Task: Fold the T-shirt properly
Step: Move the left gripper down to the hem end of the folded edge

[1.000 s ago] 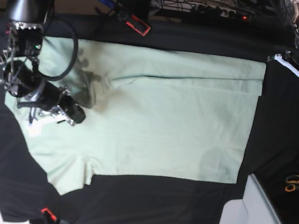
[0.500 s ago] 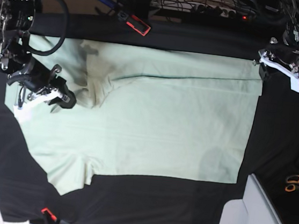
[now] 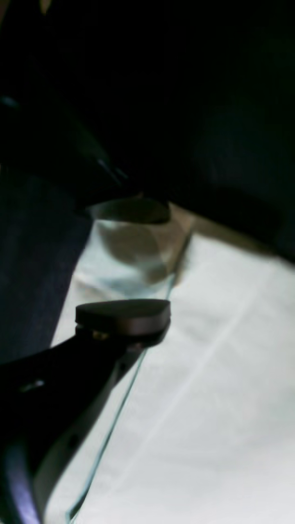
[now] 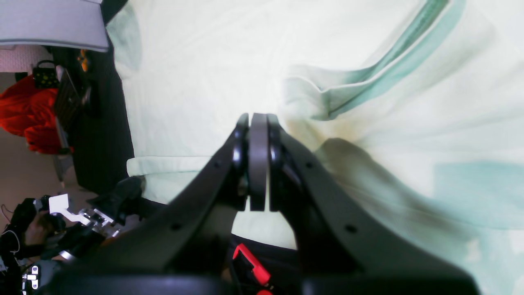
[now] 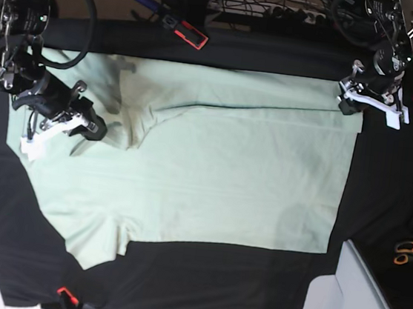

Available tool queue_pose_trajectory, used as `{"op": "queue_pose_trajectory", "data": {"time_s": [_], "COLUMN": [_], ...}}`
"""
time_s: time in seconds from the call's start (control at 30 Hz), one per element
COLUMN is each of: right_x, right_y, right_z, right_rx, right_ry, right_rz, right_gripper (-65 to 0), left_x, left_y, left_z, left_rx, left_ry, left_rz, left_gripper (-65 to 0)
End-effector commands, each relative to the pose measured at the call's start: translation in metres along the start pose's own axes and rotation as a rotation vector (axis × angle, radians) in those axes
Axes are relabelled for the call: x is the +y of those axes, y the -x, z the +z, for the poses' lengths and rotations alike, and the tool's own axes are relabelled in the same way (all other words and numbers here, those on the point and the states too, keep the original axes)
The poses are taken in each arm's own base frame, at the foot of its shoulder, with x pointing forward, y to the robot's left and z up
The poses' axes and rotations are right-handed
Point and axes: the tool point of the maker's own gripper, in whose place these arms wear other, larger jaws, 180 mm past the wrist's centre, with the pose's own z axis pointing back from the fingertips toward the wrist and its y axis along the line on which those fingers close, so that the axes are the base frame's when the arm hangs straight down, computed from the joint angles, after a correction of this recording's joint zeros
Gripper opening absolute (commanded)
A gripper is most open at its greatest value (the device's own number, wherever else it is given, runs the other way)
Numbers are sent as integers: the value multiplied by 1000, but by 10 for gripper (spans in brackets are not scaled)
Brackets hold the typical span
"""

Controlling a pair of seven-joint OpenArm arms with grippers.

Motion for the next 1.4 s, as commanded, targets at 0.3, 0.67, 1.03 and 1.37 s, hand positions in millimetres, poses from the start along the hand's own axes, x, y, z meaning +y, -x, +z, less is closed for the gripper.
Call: {"op": "queue_pose_trajectory", "data": {"time_s": [0.3, 0.67, 1.03, 1.37], "right_x": [7, 6, 7, 7], "right_y": [-12, -12, -11, -10], "right_z": [3, 3, 3, 2], "right_rx": [-34, -32, -31, -26], "right_ry": [-24, -23, -23, -25], "right_rz": [22, 20, 20, 21], "right_gripper": [-650, -650, -650, -650], "left_x": [3, 20, 16, 7], "left_y": [-10, -35, -31, -41], "left_z": [5, 28, 9, 2], "left_rx": [-27, -129, -107, -122], "left_ry": [-3, -54, -40, -21], "left_rz": [-10, 27, 80, 90], "left_gripper": [-354, -354, -353, -353]}}
